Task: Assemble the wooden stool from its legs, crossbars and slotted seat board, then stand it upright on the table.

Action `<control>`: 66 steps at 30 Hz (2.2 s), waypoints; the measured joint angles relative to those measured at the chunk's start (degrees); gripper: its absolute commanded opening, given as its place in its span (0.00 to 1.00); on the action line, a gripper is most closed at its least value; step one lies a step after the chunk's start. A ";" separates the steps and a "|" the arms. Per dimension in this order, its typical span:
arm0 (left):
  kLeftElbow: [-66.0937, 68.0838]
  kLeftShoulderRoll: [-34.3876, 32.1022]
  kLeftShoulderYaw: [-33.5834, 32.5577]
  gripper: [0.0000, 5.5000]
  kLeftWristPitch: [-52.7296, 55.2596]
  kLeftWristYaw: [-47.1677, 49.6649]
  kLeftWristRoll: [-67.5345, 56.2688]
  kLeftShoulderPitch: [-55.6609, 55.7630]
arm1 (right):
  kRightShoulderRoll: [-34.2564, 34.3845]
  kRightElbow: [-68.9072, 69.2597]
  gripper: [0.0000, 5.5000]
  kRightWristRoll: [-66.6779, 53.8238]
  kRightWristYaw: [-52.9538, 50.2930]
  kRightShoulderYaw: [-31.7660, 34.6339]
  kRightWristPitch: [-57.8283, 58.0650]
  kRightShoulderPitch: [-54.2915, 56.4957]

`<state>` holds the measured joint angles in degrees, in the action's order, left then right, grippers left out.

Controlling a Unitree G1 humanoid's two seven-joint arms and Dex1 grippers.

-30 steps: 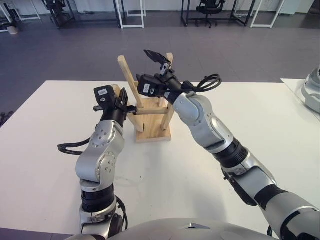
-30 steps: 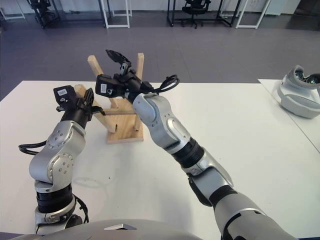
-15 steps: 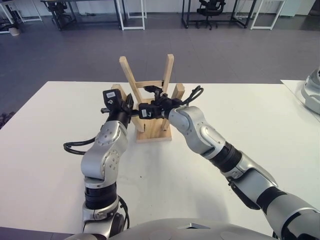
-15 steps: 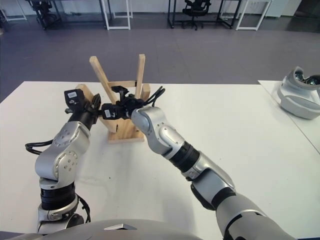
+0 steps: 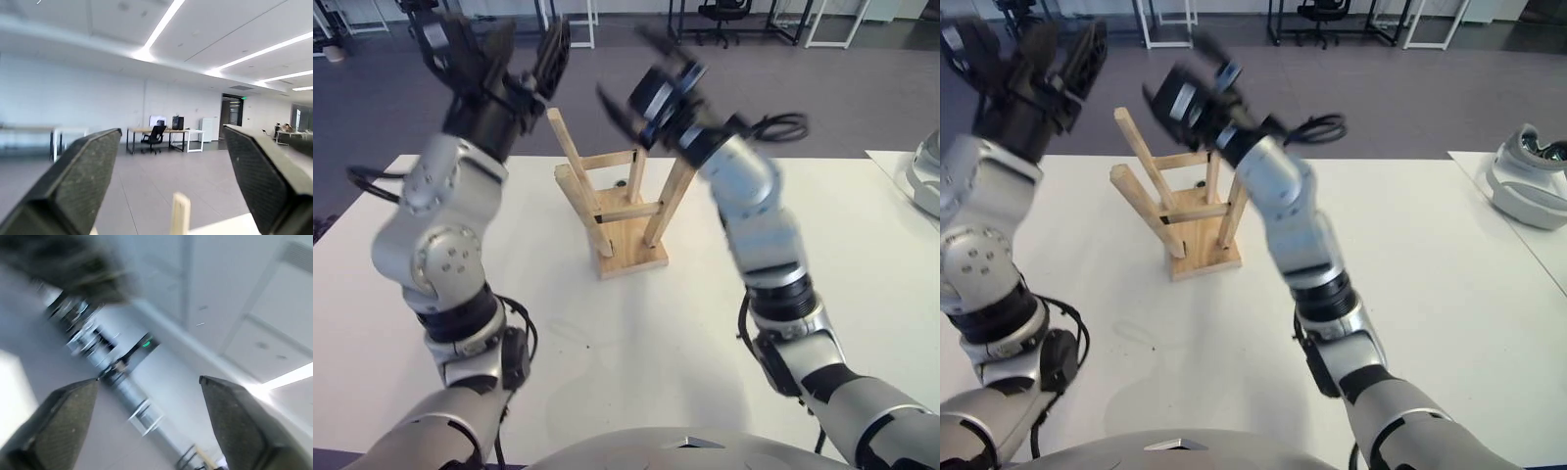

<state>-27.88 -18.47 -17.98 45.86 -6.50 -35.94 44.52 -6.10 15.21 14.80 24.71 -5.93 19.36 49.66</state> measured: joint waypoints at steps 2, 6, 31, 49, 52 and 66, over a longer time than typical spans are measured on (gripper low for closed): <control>7.49 -2.08 0.90 0.70 -1.84 -4.44 0.02 4.80 | -1.48 -3.83 0.70 -9.88 1.88 9.50 4.70 5.68; 18.57 1.68 4.31 0.70 -3.90 -8.77 0.12 -1.87 | -2.35 -16.13 0.70 -21.00 8.75 12.53 10.72 -0.47; 18.46 -3.73 -2.70 0.70 -20.45 -10.59 5.11 -18.99 | -11.01 -34.04 0.70 -25.77 14.48 5.14 -2.76 -7.67; 25.37 -9.30 -3.98 0.70 -27.78 -19.62 13.14 -42.03 | -12.84 -32.56 0.70 -31.03 9.26 7.61 -1.77 -3.70; 24.28 -13.10 -5.50 0.70 -24.52 -30.37 5.34 -43.64 | -11.52 -45.62 0.70 -29.93 7.71 8.81 -5.41 -3.55; 32.36 -13.20 -0.53 0.54 -22.88 -38.15 0.15 -32.93 | -9.03 -54.39 0.70 -30.33 8.84 11.94 -11.83 -2.77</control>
<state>4.47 -31.66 -18.51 22.98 -44.64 -35.80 11.60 -15.13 -39.18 -15.53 33.55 6.01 7.52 46.89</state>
